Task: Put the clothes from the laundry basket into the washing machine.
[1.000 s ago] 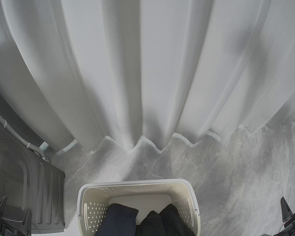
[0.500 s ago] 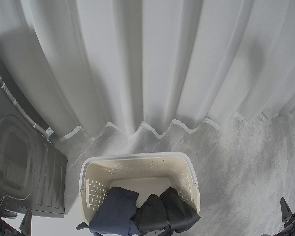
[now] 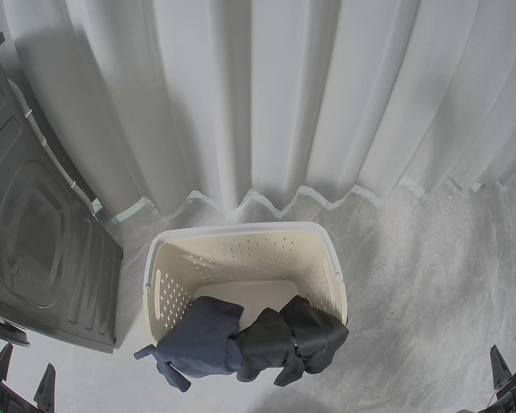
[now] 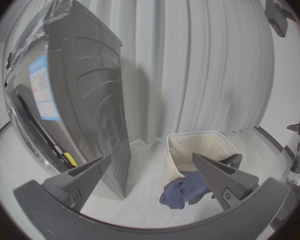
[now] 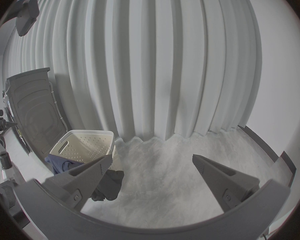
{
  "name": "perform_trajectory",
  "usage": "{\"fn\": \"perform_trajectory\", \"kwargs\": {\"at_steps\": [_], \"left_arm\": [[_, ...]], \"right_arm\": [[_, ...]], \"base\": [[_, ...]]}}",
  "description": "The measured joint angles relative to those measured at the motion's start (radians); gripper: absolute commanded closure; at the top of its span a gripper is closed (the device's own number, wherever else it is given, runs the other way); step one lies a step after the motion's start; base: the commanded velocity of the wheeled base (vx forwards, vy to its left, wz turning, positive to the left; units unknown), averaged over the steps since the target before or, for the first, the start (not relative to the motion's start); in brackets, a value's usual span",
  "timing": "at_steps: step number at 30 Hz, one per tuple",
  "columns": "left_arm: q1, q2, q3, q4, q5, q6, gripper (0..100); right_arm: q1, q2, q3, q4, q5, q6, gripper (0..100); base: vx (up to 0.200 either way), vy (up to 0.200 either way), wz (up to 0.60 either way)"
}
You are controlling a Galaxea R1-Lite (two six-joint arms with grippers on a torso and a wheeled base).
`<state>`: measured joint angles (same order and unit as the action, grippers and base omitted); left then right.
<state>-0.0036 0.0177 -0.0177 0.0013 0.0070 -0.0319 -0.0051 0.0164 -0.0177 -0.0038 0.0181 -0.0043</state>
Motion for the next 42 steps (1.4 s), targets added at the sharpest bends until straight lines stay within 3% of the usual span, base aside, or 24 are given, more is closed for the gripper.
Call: {"fn": "perform_trajectory", "kwargs": {"at_steps": [11, 20, 42], "left_arm": [[0.0, 0.0, 0.0, 0.0, 0.0, 0.001, 0], [-0.001, 0.0, 0.0, 0.0, 0.0, 0.001, 0], [-0.001, 0.0, 0.0, 0.0, 0.0, 0.003, 0]], "right_arm": [[0.0, 0.0, 0.0, 0.0, 0.0, 0.0, 0], [-0.001, 0.0, 0.0, 0.0, 0.0, 0.0, 0], [-0.001, 0.0, 0.0, 0.0, 0.003, 0.0, 0]], "base": [[-0.2, 0.0, 0.0], [0.0, 0.0, 0.0], [0.0, 0.2, 0.0]]}}
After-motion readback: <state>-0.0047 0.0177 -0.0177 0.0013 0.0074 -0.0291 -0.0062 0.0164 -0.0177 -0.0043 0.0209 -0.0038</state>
